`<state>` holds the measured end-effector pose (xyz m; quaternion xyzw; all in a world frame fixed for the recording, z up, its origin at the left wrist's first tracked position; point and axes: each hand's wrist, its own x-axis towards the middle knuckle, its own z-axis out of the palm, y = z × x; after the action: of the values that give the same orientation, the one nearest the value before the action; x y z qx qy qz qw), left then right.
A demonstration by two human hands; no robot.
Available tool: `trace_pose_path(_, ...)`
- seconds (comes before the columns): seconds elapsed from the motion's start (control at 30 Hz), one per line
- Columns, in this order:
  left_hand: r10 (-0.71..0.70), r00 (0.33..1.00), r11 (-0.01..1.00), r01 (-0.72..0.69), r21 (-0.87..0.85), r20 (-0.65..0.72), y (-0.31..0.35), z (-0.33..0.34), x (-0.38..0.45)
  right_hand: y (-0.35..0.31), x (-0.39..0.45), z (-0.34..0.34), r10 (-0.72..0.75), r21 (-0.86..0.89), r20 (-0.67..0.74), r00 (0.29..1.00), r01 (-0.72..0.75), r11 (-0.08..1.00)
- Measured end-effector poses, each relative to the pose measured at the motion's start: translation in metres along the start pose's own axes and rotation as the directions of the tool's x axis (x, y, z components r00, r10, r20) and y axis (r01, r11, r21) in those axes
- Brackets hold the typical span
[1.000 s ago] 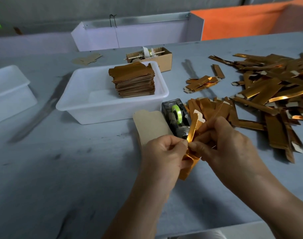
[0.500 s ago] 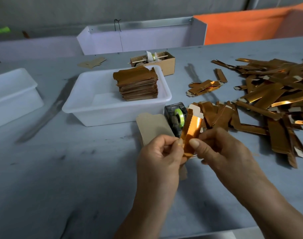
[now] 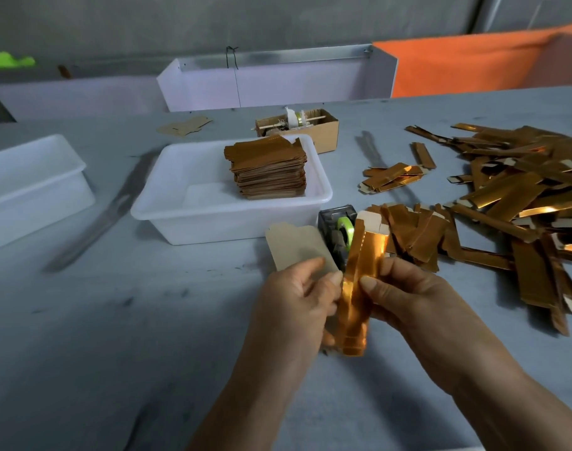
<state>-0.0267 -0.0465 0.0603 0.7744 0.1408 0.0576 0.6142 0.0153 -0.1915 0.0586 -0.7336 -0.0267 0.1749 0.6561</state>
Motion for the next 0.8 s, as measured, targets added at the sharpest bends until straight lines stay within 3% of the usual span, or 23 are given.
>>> trace_pose_path(0.07, 0.172, 0.971, 0.952, -0.120, 0.281, -0.168, -0.005, -0.004, 0.004, -0.005, 0.007, -0.003, -0.033, -0.012, -0.072, 0.997, 0.032, 0.999)
trace_pose_path(0.13, 0.345, 0.902, 0.800, -0.138, 0.584, -0.258, -0.011, -0.007, 0.009, -0.011, 0.021, -0.013, -0.082, -0.058, -0.181, 0.980, 0.073, 0.996)
trace_pose_path(0.2, 0.308, 0.905, 0.732, -0.029, 0.680, -0.292, -0.020, -0.009, 0.014, -0.015, 0.040, -0.025, -0.135, -0.153, -0.269, 0.954, 0.096, 0.984)
trace_pose_path(0.3, 0.009, 0.959, 0.840, 0.147, 0.523, -0.284, -0.032, -0.011, 0.024, -0.016, 0.070, -0.041, -0.181, -0.311, -0.370, 0.911, 0.062, 0.948)
trace_pose_path(0.37, -0.184, 0.957, 0.923, 0.247, 0.294, -0.227, -0.040, -0.013, 0.030, -0.015, 0.087, -0.050, -0.205, -0.471, -0.431, 0.879, -0.025, 0.882)
trace_pose_path(0.43, -0.284, 0.940, 0.939, 0.313, 0.141, -0.191, -0.047, -0.016, 0.035, -0.011, 0.093, -0.057, -0.245, -0.606, -0.474, 0.846, -0.111, 0.788)
trace_pose_path(0.53, -0.352, 0.925, 0.931, 0.362, 0.049, -0.147, -0.049, -0.022, 0.043, -0.004, 0.085, -0.050, -0.369, -0.711, -0.444, 0.817, -0.070, 0.700)
trace_pose_path(0.63, -0.386, 0.907, 0.906, 0.407, 0.116, -0.166, -0.042, -0.022, 0.052, 0.004, 0.064, -0.029, -0.478, -0.757, -0.335, 0.812, 0.069, 0.649)
trace_pose_path(0.73, -0.304, 0.918, 0.917, 0.354, 0.185, -0.253, -0.038, -0.019, 0.059, 0.009, 0.047, -0.008, -0.515, -0.752, -0.247, 0.821, 0.173, 0.636)
trace_pose_path(0.8, -0.332, 0.912, 0.926, 0.363, 0.100, -0.240, -0.036, -0.018, 0.064, 0.011, 0.041, 0.000, -0.511, -0.741, -0.221, 0.831, 0.198, 0.641)
